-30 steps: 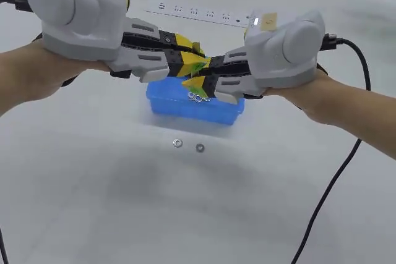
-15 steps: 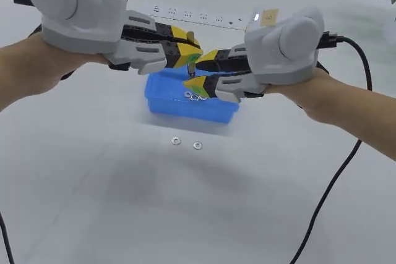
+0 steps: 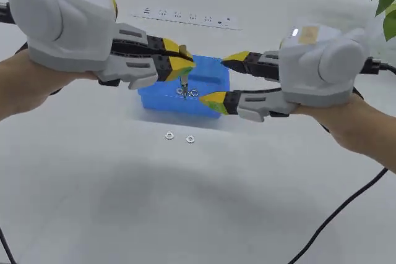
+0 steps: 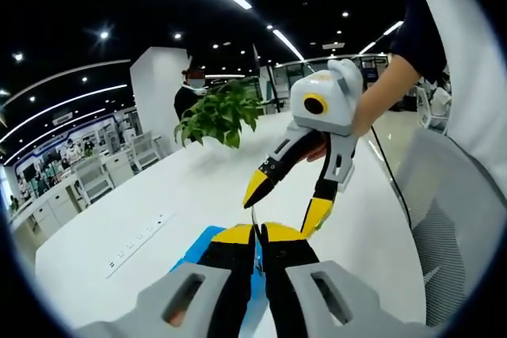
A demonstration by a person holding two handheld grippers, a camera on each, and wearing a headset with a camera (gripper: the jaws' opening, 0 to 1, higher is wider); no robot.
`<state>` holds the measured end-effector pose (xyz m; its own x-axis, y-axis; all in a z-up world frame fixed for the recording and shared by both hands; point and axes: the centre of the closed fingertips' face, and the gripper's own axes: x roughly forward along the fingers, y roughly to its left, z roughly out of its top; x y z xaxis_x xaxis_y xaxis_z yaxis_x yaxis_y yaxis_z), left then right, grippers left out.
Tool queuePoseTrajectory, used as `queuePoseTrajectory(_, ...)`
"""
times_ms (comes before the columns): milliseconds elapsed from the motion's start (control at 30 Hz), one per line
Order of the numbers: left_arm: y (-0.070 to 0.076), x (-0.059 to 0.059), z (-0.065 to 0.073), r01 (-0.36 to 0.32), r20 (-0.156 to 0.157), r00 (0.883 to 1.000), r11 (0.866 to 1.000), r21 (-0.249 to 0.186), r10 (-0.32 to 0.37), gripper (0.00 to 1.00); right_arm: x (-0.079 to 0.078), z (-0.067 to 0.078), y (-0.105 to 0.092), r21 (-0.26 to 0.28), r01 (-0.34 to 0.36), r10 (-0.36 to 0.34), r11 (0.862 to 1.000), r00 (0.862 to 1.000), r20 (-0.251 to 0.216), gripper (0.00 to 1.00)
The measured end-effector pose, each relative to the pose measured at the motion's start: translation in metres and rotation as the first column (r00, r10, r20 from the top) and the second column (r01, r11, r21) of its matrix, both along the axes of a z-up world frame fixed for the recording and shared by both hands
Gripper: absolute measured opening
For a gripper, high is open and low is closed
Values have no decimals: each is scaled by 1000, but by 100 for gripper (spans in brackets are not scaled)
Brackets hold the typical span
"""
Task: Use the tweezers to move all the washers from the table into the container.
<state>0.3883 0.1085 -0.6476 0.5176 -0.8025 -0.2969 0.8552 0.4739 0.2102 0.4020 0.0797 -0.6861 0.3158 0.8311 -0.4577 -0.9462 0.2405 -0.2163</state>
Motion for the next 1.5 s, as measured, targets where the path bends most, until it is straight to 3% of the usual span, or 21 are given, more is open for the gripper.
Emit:
queuePoseTrajectory(167,6,-9,-14,-27,-6,1000,1000,13,27,6,-14,-1,-18,9,32,-32,999,999,-11,53)
queuePoseTrajectory(233,9,-12,-14,-55,-27,998,998,-21,55,6,-21,-5,-25,4,43,-43,999,999,-23,54)
queuePoseTrajectory(433,12,-19,-22,-71,-15,997,997,-19,71,6,-45,-24,-40,-31,37,-39,999,998,-55,62)
queuePoseTrajectory(600,12,-25,-28,-70,-2,998,997,-30,70,7,-62,-33,-45,-46,9,-12,999,998,-66,75)
queuePoseTrajectory(800,16,-27,-43,-80,-35,996,996,-32,79,7,-78,-42,-45,-61,-14,8,998,995,-96,83)
queuePoseTrajectory(1100,20,-25,-48,-69,-49,997,997,-37,67,7,-83,-55,-40,-47,-19,11,999,987,-157,95)
queuePoseTrajectory(1200,19,-23,-49,-63,-47,997,997,-38,61,7,-87,-54,-35,-17,-31,27,999,981,-192,100)
queuePoseTrajectory(1500,16,-16,-52,-53,-56,997,998,-42,50,7,-95,-59,-30,3,-56,55,998,967,-249,100)
